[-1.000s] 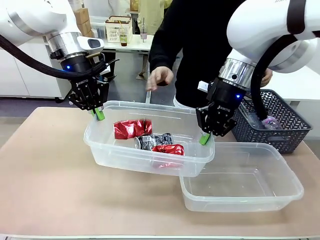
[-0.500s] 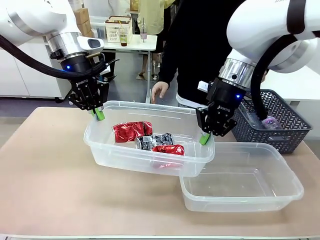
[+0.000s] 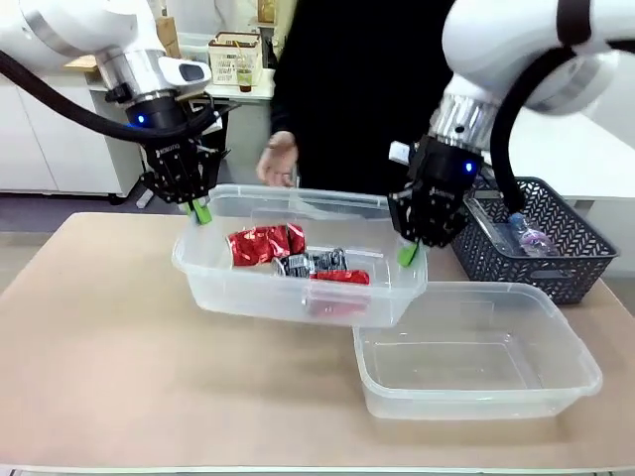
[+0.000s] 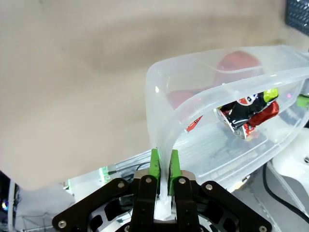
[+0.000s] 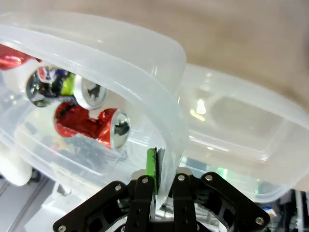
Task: Sort the waste into each basket.
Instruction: Offer the picked Organizing box to the human.
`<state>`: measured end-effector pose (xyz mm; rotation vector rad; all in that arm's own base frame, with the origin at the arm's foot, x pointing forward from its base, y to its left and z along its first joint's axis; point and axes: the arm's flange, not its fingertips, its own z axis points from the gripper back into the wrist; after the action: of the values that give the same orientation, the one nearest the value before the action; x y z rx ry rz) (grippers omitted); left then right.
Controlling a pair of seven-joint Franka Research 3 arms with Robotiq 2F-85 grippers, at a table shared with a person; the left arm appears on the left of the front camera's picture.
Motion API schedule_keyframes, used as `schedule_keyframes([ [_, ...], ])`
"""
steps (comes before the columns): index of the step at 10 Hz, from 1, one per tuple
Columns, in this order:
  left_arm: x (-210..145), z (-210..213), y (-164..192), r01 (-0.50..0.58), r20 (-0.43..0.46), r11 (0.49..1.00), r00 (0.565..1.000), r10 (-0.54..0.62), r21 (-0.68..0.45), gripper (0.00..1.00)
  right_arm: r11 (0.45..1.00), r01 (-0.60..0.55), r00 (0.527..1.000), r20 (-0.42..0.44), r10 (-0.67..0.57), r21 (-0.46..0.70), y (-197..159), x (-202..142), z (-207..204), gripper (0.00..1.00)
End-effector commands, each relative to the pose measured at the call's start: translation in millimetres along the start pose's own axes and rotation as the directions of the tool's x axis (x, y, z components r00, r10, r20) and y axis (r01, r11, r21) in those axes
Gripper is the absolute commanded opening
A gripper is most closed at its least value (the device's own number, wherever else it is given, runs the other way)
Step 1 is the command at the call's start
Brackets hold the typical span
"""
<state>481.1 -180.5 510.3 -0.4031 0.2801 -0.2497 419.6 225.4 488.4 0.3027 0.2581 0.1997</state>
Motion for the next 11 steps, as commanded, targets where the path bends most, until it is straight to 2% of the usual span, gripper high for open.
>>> schedule_keyframes([
  [1, 33, 27, -8, -0.033, 0.042, 0.999, 0.999, 0.033, 0.017, 0.09, 1.000, -0.007, 1.000, -0.028, 0.007, -0.016, 6, 43, 50, 0.05],
  [3, 62, 42, 3, -0.091, 0.108, 0.996, 0.990, 0.091, -0.007, 0.09, 1.000, -0.027, 0.999, -0.037, 0.027, 0.004, -3, 85, 63, 0.05],
  [5, 89, 47, 12, -0.103, 0.190, 0.994, 0.976, 0.110, -0.046, 0.09, 0.999, -0.011, 1.000, -0.026, 0.012, 0.031, -18, 119, 57, 0.05],
  [6, 101, 46, 20, -0.129, 0.168, 0.989, 0.976, 0.139, -0.073, 0.09, 0.998, 0.024, 0.998, -0.059, -0.021, 0.061, -25, 133, 47, 0.05],
  [7, 107, 39, 27, -0.151, 0.063, 0.982, 0.985, 0.159, -0.117, 0.09, 0.997, 0.021, 0.995, -0.097, -0.014, 0.073, -25, 137, 33, 0.05],
  [8, 89, 44, 21, -0.093, 0.156, 0.995, 0.983, 0.097, -0.036, 0.09, 0.999, 0.028, 0.999, -0.026, -0.028, 0.022, -26, 126, 41, 0.05],
  [11, 89, 44, 21, -0.093, 0.156, 0.995, 0.983, 0.097, -0.036, 0.09, 0.999, 0.028, 0.999, -0.026, -0.028, 0.022, -26, 126, 41, 0.05],
])
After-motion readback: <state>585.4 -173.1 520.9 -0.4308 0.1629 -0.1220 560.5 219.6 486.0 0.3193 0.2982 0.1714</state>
